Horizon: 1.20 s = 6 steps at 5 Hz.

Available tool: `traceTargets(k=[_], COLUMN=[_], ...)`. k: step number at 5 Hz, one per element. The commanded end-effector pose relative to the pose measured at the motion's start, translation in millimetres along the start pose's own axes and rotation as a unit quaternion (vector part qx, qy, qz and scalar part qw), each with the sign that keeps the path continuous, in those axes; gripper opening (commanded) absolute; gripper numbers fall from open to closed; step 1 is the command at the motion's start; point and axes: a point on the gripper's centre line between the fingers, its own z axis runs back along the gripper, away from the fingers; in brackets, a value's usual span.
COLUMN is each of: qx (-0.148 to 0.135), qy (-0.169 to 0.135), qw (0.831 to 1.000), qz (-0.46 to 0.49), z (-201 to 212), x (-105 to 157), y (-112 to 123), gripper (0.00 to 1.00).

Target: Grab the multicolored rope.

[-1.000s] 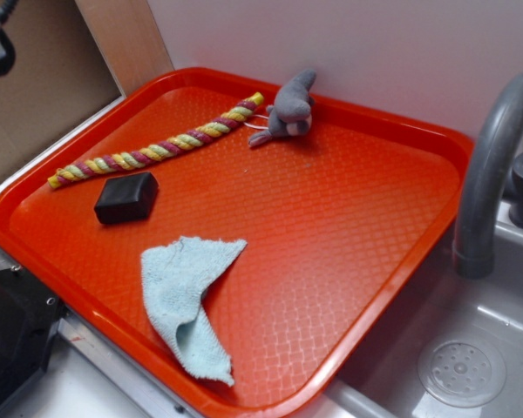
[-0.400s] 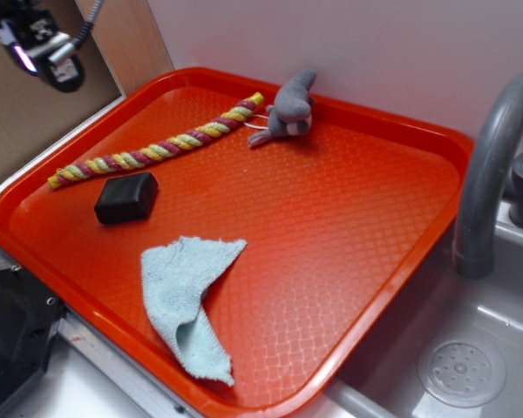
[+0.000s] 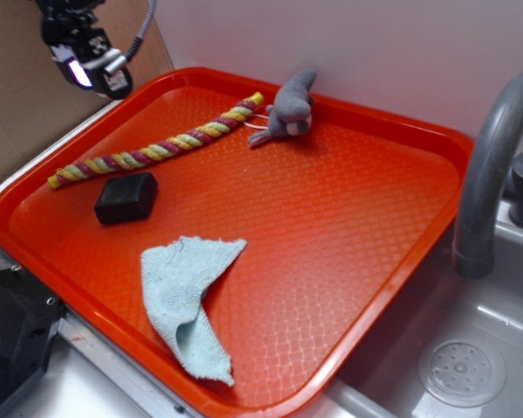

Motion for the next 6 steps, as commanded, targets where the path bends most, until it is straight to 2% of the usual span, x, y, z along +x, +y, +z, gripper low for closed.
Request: traceTargets(k=[1, 2, 3, 4, 5, 6], qx=[0.098, 0.093, 0.076, 0.034, 0.040, 0.017], qy=[-0.013, 0.005, 0.017, 0.032, 0.044, 0.041], qw=[0.995, 0.995, 0.996, 0.998, 0.997, 0.997], qz=[-0.015, -0.033, -0.048, -0.047, -0.055, -0.066], z=[-30, -55, -72, -85, -91, -91], x=[31, 33, 32, 32, 33, 32], y=[-7, -10, -9, -1, -3, -1], gripper=[1.00, 1.00, 1.00, 1.00, 1.00, 0.00])
